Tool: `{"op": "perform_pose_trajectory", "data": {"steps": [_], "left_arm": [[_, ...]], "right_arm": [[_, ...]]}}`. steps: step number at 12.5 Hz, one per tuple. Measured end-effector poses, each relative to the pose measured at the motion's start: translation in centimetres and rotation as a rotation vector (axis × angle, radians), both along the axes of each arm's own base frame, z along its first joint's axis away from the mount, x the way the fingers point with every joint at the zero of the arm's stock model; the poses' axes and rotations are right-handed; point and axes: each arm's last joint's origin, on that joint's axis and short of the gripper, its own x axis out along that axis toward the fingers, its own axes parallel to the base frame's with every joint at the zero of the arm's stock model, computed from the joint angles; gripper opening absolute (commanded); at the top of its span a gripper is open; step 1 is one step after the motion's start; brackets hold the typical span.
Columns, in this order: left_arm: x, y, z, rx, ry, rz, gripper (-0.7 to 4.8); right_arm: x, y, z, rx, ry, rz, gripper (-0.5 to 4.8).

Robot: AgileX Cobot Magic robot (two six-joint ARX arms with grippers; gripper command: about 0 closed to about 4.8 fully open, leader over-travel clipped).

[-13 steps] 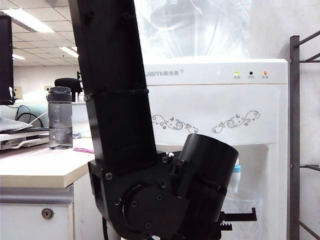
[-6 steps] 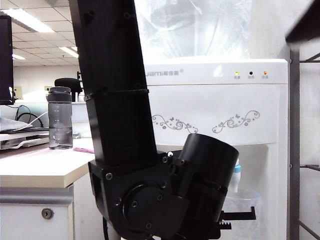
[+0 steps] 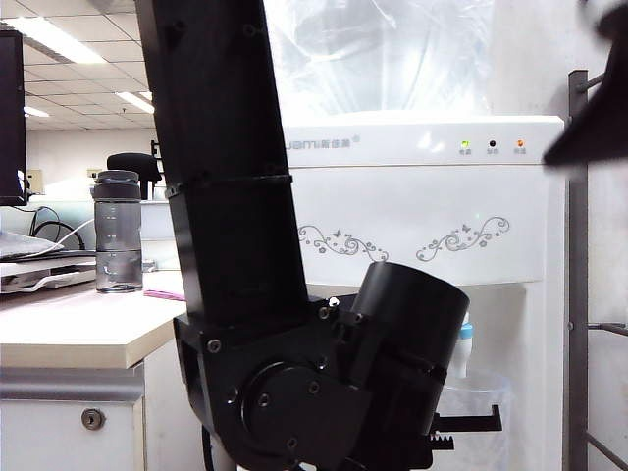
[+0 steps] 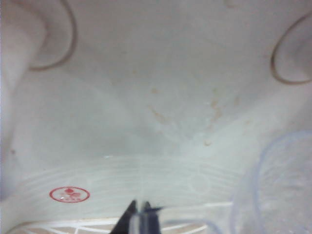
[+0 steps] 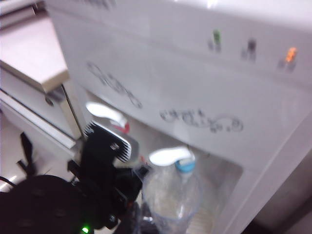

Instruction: Pick up the plastic mug from the left desk, go to the cold water outlet of the water dispenser, press the vertical switch to get some water, then put the mug back on the desk.

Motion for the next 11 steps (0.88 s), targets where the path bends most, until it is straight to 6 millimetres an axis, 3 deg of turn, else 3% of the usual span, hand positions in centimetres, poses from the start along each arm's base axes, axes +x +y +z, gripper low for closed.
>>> {"op": "perform_pose_trajectory", "data": {"steps": [6,11], "left_arm": [[0.0,0.0,0.0,-0.001,0.000,-0.001,0.03],[0.0,0.0,0.0,-0.001,0.001,-0.003,0.03]], "right_arm": [[4.0,0.2,-1.9,0.031,0.056,0.001,-0.01],[5.2,0.8,-2.3,0.056,0.021,0.029,-0.01]]}}
